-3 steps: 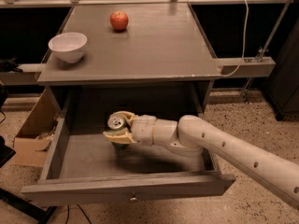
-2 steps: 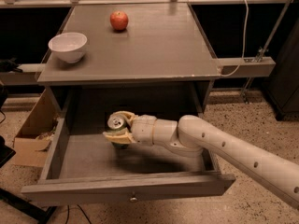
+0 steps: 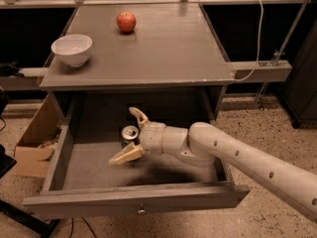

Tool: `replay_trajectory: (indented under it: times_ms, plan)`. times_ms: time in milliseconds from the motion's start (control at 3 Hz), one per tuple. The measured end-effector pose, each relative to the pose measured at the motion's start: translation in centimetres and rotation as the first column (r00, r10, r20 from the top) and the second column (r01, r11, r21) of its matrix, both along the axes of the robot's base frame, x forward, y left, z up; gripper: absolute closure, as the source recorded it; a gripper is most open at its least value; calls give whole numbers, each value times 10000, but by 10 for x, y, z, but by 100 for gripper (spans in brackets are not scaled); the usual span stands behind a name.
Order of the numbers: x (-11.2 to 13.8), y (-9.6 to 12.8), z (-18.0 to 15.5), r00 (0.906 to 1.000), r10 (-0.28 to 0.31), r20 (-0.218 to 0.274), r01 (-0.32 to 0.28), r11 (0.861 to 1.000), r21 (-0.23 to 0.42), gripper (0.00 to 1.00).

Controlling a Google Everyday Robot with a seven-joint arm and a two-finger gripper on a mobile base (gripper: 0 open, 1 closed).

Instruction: Place green can into top drawer

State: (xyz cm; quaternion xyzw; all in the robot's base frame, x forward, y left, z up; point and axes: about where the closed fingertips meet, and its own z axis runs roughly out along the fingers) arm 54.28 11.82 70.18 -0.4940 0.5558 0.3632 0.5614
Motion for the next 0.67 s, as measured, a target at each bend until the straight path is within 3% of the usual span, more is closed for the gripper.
replay_trajectory:
  times_ms: [333,667]
  plan:
    - [0,0,0,10000,0,0,0,10000,0,0]
    - [4,-23,50,9972,290,688,-280,9995,-153,0]
